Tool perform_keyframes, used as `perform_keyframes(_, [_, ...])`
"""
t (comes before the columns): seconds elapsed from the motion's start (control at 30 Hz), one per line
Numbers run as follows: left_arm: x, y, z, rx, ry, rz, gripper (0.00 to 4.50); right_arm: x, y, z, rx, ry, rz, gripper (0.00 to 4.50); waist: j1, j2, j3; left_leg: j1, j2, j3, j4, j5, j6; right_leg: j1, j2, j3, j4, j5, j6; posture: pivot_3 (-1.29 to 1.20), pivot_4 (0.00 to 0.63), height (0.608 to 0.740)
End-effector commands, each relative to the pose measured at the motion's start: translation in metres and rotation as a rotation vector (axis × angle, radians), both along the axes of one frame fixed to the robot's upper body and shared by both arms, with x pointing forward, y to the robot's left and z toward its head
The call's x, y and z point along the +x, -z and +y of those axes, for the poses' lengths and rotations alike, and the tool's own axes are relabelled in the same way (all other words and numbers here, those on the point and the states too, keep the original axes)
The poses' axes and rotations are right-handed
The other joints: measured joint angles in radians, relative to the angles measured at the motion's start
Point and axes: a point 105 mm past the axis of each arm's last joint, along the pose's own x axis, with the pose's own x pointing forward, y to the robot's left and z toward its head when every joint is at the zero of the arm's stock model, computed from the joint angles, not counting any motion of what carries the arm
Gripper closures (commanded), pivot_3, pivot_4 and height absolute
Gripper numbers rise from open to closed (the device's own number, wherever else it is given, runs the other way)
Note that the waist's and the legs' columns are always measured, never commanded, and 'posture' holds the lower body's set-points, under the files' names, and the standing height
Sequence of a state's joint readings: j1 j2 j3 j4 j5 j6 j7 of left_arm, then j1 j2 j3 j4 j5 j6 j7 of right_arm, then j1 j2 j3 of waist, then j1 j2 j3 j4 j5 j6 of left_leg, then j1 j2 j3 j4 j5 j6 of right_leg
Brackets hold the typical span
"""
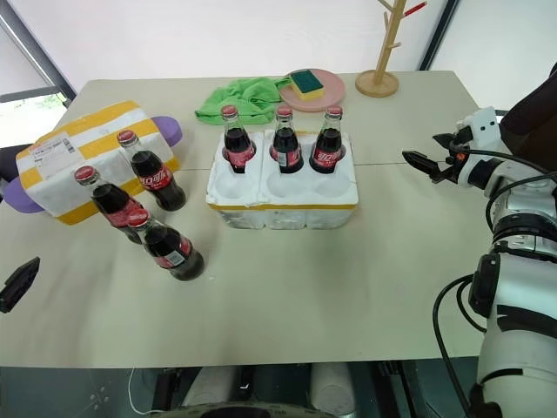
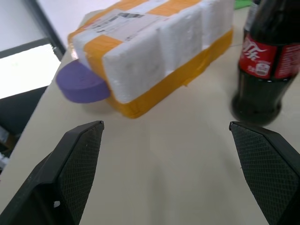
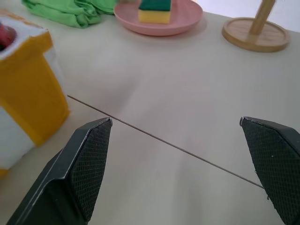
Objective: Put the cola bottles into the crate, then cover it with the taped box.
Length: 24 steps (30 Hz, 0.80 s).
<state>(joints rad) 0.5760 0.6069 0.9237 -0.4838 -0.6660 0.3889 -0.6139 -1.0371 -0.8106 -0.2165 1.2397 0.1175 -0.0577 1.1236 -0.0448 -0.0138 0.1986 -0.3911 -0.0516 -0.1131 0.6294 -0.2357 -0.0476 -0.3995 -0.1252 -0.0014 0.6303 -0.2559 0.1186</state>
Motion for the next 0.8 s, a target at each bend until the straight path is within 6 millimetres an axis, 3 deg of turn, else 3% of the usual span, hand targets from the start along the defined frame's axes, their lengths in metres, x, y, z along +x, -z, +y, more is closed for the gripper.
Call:
perform_keyframes(0.03, [0.006,-0.018,-0.014,0.027,0.094,-0.026,0.01,-0.009,-0.034,0.01,-0.009,-0.145,-0.054,0.0,0.0,0.0,0.0,0.0,0.0,0.0,0.0,0.0,0.0,0.0,0.0,0.0,0.0,0.0,0.0,0.0,0.15,0.74])
perform_keyframes(0.13, [0.01,-0.025,-0.021,0.038,0.145,-0.025,0.01,-0.017,-0.042,0.019,-0.014,-0.261,-0.022,0.0,0.0,0.0,0.0,0.0,0.001,0.0,0.0,0.0,0.0,0.0,0.001,0.0,0.0,0.0,0.0,0.0,0.15,0.74])
perform_keyframes(0.4, [0.026,-0.056,-0.029,0.055,0.219,-0.097,0.01,-0.052,-0.085,0.061,0.076,-0.619,0.049,0.0,0.001,0.003,0.002,-0.002,0.005,0.0,-0.001,0.0,0.0,-0.004,0.002,0.0,0.0,0.0,0.0,0.0,0.15,0.74])
perform_keyframes(0.6, [0.032,-0.055,-0.032,0.065,0.246,-0.089,0.01,-0.064,-0.085,0.072,0.05,-0.698,0.058,0.0,0.001,0.003,0.002,-0.002,0.008,0.003,-0.002,-0.001,-0.002,-0.005,0.006,0.001,0.0,0.001,-0.001,0.0,0.15,0.74])
perform_keyframes(0.8, [0.054,-0.053,-0.035,0.054,0.302,-0.085,0.01,-0.071,-0.086,0.071,0.054,-0.719,0.06,0.0,0.007,0.005,0.003,-0.002,0.01,0.003,0.0,-0.001,-0.002,-0.006,0.008,0.001,0.001,0.002,-0.004,0.0,0.15,0.74])
